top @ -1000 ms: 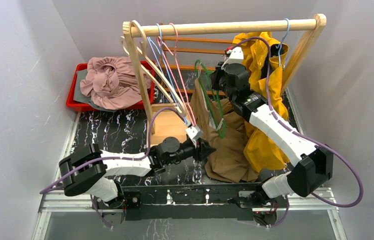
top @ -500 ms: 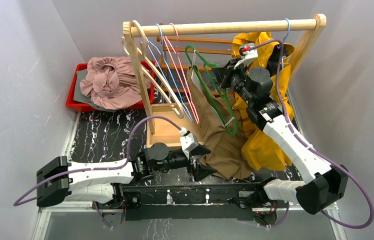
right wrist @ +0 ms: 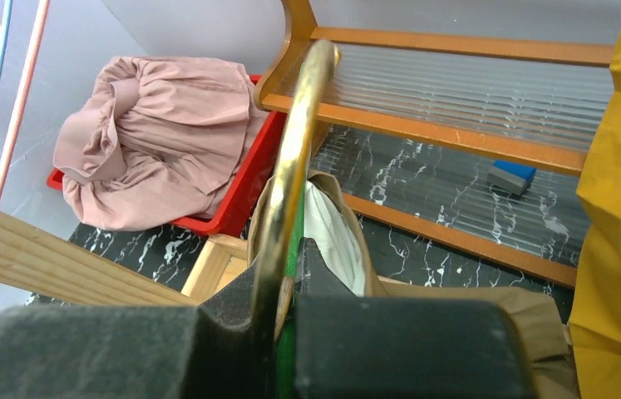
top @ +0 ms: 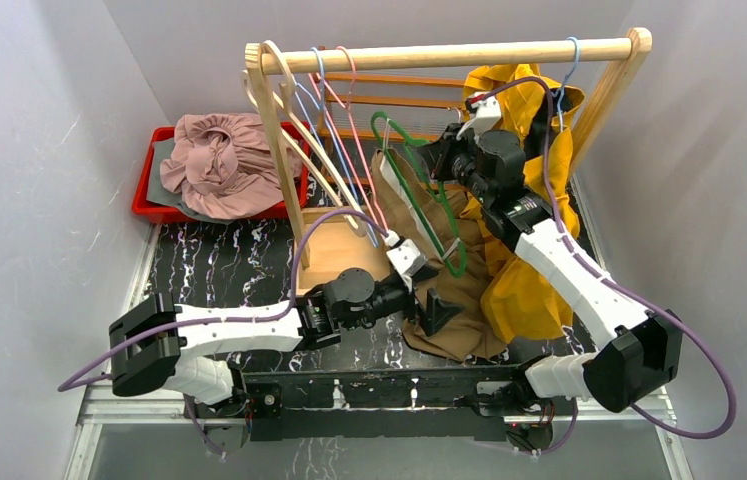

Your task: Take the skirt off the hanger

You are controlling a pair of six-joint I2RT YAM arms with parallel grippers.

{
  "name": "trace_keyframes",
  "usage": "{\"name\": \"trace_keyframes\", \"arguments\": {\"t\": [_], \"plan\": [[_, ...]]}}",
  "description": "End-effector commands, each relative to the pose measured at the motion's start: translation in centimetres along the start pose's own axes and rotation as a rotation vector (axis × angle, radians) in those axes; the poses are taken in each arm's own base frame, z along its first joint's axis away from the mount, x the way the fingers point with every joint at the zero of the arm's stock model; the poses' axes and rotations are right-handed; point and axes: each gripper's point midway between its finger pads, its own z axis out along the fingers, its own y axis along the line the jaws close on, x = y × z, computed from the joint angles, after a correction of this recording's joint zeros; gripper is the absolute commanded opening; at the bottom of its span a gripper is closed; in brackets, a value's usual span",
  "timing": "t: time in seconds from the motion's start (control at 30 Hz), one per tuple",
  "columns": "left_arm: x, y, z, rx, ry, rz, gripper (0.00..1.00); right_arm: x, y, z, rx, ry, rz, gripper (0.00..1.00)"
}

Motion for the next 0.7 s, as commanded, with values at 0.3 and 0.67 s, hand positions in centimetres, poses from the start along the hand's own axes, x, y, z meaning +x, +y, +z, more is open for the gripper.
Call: {"name": "trace_keyframes", "arguments": {"t": [0.3, 0.67], "plan": [[-3.4, 1.9, -0.3, 0.04, -0.238, 0.268, 0.95, -2.2, 4.6, -1.4, 0.03, -0.186, -0.264, 0.0], [-3.7, 1.9, 0.0, 0.069, -0.316, 0.317, 0.98, -0.6, 5.3, -0.1, 0.048, -0.167, -0.364, 0.0]]}}
